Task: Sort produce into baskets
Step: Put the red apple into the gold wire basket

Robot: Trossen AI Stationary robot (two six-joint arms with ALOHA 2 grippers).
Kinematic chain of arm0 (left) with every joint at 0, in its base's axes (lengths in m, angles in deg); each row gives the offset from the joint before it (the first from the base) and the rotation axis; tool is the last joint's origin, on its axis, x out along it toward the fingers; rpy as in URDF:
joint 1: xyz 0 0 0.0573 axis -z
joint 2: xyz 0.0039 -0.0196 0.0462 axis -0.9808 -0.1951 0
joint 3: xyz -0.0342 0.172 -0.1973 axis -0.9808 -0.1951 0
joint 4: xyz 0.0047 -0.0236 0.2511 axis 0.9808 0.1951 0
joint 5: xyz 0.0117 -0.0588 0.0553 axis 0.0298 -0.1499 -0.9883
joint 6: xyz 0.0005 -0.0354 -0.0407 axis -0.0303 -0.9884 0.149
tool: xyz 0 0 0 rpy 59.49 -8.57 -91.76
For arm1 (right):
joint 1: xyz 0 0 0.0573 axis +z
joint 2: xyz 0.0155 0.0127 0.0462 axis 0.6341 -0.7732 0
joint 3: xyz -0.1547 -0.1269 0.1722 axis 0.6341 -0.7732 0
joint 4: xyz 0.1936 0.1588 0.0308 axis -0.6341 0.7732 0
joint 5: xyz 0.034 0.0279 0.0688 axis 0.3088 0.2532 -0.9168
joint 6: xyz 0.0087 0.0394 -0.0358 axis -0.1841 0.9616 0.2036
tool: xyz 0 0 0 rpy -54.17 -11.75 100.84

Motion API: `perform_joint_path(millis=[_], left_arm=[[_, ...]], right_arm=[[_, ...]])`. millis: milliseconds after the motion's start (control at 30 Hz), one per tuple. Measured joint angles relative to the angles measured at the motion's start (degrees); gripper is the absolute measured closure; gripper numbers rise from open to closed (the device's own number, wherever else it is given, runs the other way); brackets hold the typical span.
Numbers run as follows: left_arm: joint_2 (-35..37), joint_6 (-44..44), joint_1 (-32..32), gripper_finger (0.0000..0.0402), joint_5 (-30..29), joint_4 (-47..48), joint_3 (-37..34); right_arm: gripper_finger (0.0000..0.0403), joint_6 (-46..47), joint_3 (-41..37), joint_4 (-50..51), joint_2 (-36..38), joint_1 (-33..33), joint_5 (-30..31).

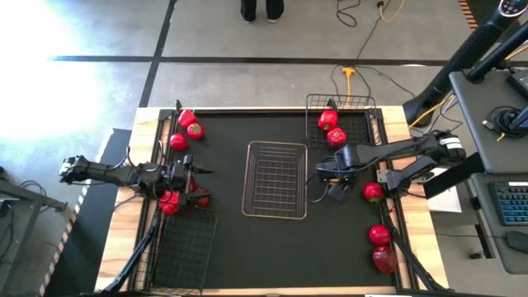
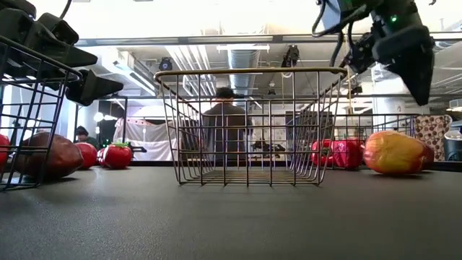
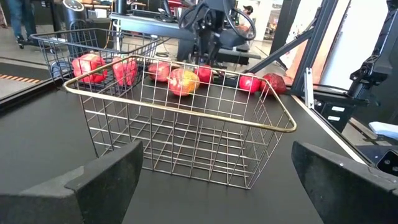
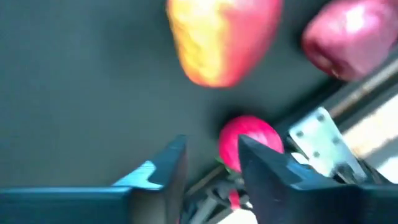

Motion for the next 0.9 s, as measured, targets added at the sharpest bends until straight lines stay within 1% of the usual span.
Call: perform_joint_path(millis=[100,167,233,333,433,500,633,800,900], left_arm=[[0.0,0.0,0.0,0.0009,0.0,0.0,0.0],[0.0,0.0,0.0,0.0009,0.0,0.0,0.0],[0.0,0.0,0.0,0.0009,0.0,0.0,0.0],[0.0,0.0,0.0,0.0009,0.0,0.0,0.0],[0.0,0.0,0.0,0.0009,0.0,0.0,0.0],[0.0,0.0,0.0,0.0009,0.0,0.0,0.0],[0.0,0.0,0.0,0.0009,0.0,0.0,0.0],[0.0,0.0,0.0,0.0009,0.0,0.0,0.0],[0.0,0.0,0.0,0.0009,0.0,0.0,0.0]], right_arm=[[0.0189,-1.6,-1.1,-5.0,-0.3,0.0,0.1],[0.0150,-2.7,-1.5,-7.4,-1.0,0.0,1.3],[0.0111,-3.1,-1.6,-8.1,-2.1,0.0,4.4],[0.0057,-2.4,-1.6,-7.5,-3.4,-0.7,11.4],[0.0016,-2.4,-1.6,-7.5,-4.7,-2.6,11.9],[0.0006,-2.8,-1.6,-7.6,-5.5,-3.6,11.8],[0.0009,-5.5,-1.6,-7.9,-7.7,-5.7,9.6],[0.0009,-8.2,-2.2,-8.3,-10.9,-8.7,8.8],[0.0009,-9.2,-3.5,-10.1,-12.7,-10.8,7.0]])
